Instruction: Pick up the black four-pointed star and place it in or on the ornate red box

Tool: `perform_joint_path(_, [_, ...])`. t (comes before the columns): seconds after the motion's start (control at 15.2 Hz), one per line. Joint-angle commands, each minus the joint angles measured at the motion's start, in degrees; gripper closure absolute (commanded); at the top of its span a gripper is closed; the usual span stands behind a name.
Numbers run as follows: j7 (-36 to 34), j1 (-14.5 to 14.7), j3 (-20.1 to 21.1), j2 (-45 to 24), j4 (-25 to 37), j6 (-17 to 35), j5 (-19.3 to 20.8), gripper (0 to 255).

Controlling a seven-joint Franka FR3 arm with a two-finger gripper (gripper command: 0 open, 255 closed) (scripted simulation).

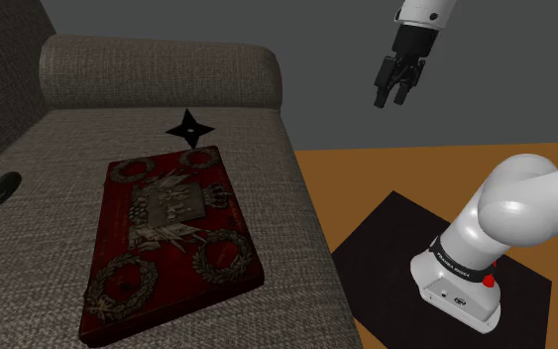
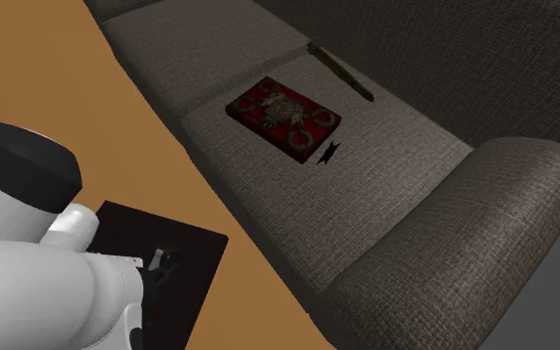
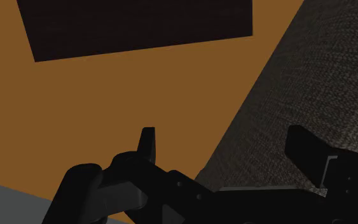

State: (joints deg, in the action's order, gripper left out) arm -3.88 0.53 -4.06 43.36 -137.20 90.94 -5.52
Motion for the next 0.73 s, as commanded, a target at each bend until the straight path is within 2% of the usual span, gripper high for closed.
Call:
perform_joint_path(0.0, [0.0,0.0,0.0,0.0,0.0,0.0,0.0,0])
perform_joint_path(0.66, [8.8,7.8,4.0,-17.6,12.0,8.7,-1.6,0])
